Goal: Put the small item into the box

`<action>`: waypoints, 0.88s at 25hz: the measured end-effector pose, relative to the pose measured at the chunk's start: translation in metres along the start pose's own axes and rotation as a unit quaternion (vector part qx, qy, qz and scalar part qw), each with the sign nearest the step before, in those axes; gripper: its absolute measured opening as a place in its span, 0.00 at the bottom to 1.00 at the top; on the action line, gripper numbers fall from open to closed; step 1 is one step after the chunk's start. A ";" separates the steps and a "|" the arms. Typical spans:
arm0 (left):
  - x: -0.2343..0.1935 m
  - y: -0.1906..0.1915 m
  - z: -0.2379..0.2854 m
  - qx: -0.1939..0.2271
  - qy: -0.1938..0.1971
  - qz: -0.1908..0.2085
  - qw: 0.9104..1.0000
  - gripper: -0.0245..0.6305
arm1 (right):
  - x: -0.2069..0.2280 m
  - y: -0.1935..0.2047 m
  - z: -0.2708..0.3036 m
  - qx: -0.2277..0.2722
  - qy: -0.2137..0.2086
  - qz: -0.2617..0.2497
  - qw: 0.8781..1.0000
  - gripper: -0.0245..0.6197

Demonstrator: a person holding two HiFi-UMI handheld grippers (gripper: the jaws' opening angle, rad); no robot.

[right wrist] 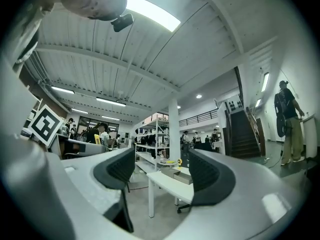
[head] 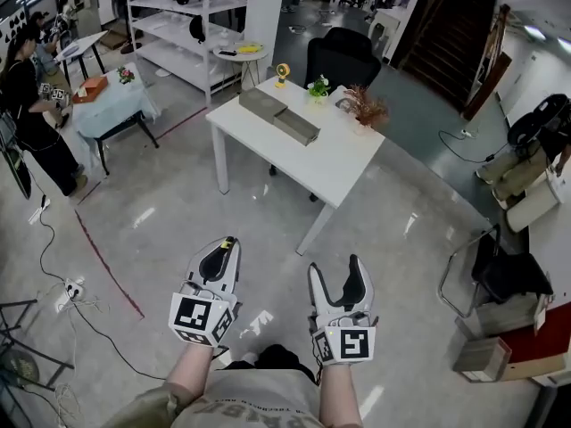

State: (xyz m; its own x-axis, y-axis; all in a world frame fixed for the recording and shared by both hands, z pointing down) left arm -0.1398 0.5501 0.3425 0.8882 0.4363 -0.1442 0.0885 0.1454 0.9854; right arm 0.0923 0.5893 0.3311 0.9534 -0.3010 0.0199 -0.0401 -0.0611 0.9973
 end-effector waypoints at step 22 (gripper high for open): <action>-0.040 0.000 0.156 0.000 -0.053 -0.012 0.999 0.09 | 0.110 0.021 0.150 -0.008 -0.028 -0.004 1.000 0.55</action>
State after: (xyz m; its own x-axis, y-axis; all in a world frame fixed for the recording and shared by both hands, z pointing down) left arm -0.1047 0.3939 0.3626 0.9281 0.3370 -0.1583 0.1111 0.1552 0.9816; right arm 0.1518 0.4116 0.3432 0.9355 -0.3531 0.0076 -0.0264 -0.0485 0.9985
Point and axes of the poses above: the fingertips, and each gripper's own axes: z forward along the fingers, x to its right, y out of its underside, the point moved 6 cm from there along -z, backward along the fingers, and after that the axes turned 4 degrees about -x, right-handed, at the moved point
